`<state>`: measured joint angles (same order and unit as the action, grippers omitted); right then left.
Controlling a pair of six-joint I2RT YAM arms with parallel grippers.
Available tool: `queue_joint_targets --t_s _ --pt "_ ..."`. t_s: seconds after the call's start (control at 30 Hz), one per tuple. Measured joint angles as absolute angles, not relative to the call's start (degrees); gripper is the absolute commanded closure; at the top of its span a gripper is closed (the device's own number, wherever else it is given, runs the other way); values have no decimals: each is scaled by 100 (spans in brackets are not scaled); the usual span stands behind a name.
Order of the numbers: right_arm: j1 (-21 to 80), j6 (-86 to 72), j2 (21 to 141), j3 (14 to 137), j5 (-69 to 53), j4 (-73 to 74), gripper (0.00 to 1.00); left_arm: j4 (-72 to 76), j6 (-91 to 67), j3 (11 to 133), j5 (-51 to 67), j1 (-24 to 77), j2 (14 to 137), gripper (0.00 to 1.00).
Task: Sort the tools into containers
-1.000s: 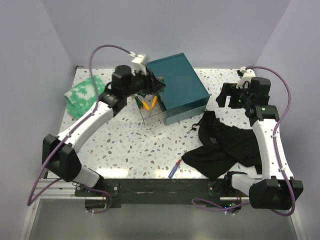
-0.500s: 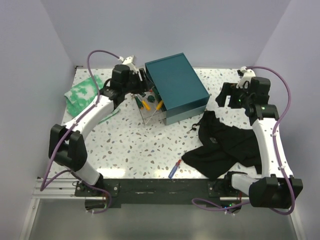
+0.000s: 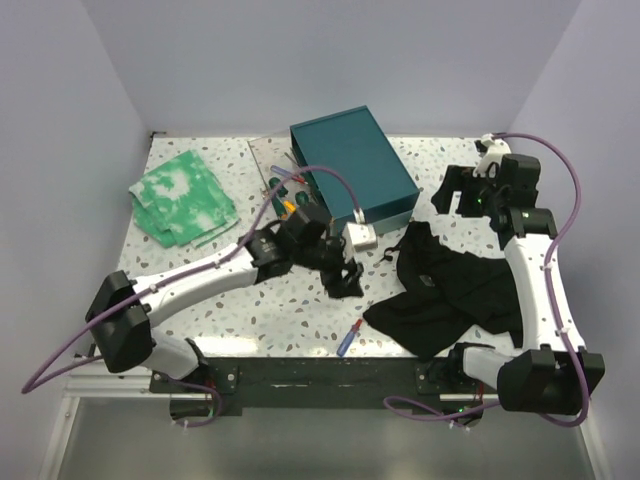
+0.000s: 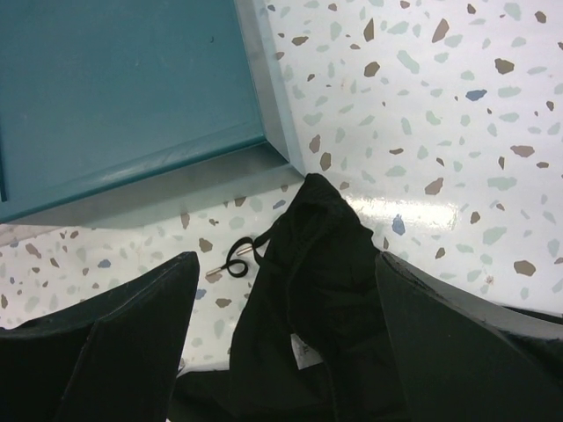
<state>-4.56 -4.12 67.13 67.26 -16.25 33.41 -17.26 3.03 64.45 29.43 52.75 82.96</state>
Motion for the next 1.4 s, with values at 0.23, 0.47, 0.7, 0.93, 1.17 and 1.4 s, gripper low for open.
queue_joint_targets --t_s 0.23,0.47,0.7,0.93,1.17,1.4 --pt "-458 -414 6827 6726 -1627 3334 15 -2305 1295 5931 2576 5798 8921 36" --pt "-458 -414 6888 6726 -1634 3332 15 -1868 755 5345 2143 6438 9400 32" --pt "-458 -471 6969 6726 -1717 3323 15 -1520 -329 5787 1621 6532 10057 34" --pt "-458 -486 6930 6724 -1747 3321 15 -1424 -808 6224 423 7061 10453 54" --pt "-458 -427 6571 6648 -1745 3326 14 -1597 -884 6392 -1 7046 10554 100" --pt "-458 -408 6523 6635 -1747 3328 14 -2829 -556 6534 -51 6392 10315 100"
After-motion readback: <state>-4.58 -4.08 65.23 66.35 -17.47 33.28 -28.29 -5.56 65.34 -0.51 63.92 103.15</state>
